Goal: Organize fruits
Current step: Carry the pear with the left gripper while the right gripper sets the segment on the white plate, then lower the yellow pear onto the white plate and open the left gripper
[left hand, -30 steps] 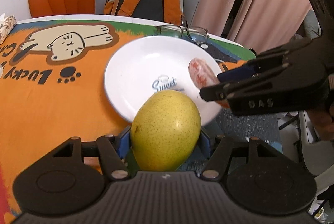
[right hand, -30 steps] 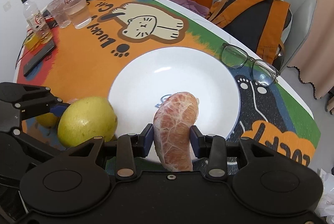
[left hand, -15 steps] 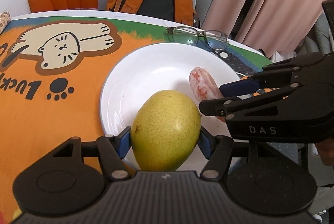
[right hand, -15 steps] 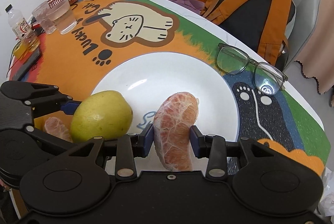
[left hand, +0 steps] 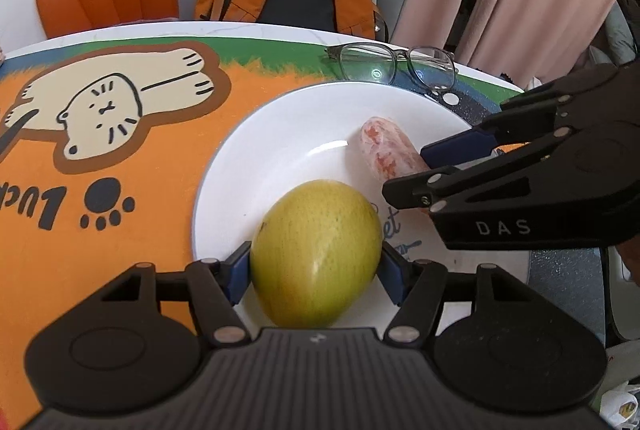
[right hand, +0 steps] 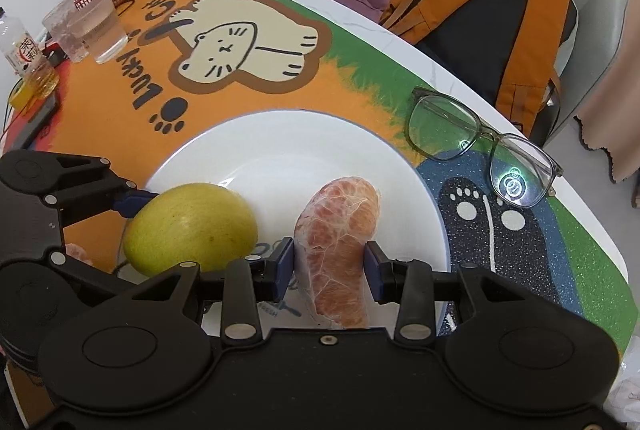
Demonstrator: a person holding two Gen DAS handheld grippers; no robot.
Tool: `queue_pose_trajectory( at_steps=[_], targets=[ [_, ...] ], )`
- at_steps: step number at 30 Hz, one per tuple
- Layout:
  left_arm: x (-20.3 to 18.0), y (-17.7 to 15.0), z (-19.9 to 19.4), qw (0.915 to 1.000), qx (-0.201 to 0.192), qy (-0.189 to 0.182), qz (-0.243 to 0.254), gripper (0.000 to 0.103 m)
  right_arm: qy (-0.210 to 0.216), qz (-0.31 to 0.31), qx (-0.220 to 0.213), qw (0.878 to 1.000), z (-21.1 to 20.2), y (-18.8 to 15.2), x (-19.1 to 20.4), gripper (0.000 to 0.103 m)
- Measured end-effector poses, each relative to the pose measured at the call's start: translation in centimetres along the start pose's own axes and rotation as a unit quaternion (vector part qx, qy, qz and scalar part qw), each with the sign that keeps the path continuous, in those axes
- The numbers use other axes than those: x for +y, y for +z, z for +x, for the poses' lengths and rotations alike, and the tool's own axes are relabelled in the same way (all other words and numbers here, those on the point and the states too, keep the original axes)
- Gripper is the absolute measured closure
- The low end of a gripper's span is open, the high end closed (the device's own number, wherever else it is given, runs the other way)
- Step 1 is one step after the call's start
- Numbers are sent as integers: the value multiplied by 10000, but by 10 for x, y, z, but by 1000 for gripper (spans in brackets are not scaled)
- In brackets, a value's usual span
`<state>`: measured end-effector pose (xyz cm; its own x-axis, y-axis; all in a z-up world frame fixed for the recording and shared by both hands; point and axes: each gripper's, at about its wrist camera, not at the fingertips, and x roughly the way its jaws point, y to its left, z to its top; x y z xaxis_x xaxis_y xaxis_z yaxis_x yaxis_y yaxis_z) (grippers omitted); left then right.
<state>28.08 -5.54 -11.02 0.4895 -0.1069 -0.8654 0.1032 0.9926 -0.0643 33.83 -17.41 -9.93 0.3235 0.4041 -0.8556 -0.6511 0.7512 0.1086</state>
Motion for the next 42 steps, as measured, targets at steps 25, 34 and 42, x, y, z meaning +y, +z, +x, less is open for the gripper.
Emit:
queue_pose_trajectory(
  at_steps=[25, 34, 42],
  targets=[
    [-3, -23, -44, 9993, -332, -188, -53, 27, 255, 334, -624, 9972, -56, -21, 12, 14],
    [-6, -58, -77, 9984, -472, -311, -92, 25, 259, 419, -763, 9959, -82, -49, 36, 11],
    [-9, -88, -93, 9981, -483, -330, -176, 15, 282, 420, -835, 9952, -96, -70, 58, 1]
  ],
)
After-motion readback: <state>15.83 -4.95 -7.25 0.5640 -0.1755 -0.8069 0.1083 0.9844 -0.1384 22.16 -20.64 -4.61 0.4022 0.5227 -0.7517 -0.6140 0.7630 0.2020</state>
